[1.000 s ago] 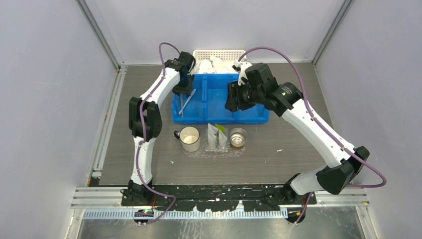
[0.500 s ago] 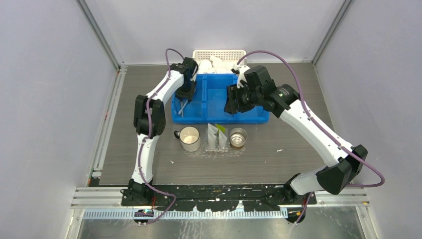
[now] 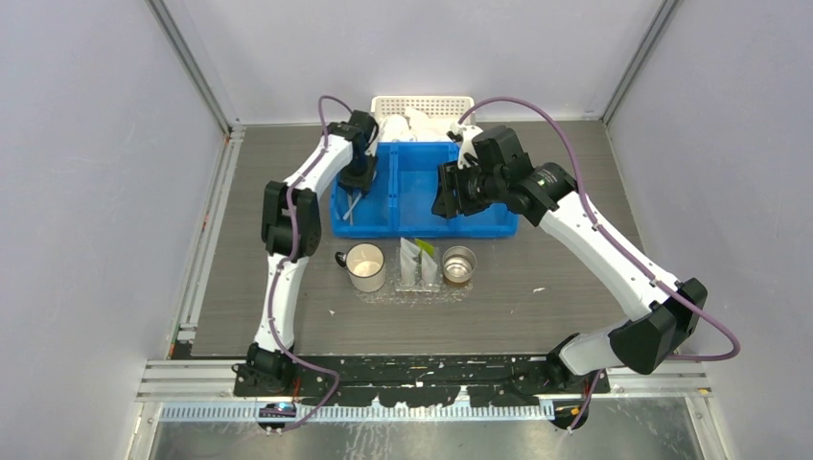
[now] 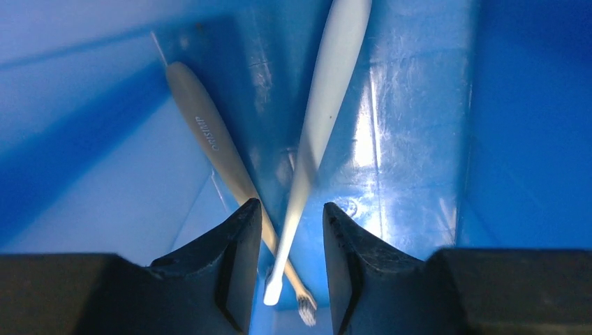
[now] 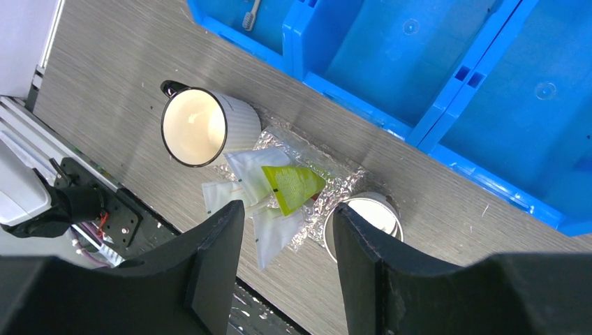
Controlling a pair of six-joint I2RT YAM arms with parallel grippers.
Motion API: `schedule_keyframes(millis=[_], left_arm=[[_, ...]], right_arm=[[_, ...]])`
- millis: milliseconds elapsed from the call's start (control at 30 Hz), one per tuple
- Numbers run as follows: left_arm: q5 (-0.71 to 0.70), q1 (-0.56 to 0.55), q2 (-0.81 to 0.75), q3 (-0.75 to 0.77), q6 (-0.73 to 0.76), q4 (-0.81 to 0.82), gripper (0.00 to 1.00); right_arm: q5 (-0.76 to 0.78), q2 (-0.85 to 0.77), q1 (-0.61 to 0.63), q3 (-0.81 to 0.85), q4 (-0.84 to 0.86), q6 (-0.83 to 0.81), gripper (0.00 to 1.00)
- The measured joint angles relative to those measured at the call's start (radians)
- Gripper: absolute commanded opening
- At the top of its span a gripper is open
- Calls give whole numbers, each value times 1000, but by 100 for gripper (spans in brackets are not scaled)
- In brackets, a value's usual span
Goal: Prepare toiletry sets of a toothbrush and toothpaste on the tray
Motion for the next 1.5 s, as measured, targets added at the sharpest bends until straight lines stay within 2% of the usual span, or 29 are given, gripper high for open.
schedule_keyframes(millis=[467, 633, 800, 933, 1000, 1100, 1367, 1500], left_arm=[[13, 4, 22, 5, 0, 10, 27], [20, 5, 23, 1, -5, 13, 40], [26, 5, 5, -67, -25, 100, 42], [27, 5, -54, -175, -40, 169, 30], [27, 5, -63, -192, -48, 182, 18], [27, 5, -65, -196, -54, 186, 11], [29, 4, -68, -183, -69, 150, 14], [-2, 5, -71, -117, -79, 39, 15]], right_arm=[[-10, 0, -4, -33, 19, 0, 55], [-17, 0, -6, -47, 25, 1, 55], [-26, 0, -8, -57, 28, 2, 56], [-30, 0, -8, -68, 34, 2, 55], [-31, 0, -8, -70, 34, 2, 55], [-31, 0, -8, -72, 35, 2, 55], [-33, 0, -8, -78, 36, 5, 55], [-37, 0, -8, -79, 39, 6, 55]])
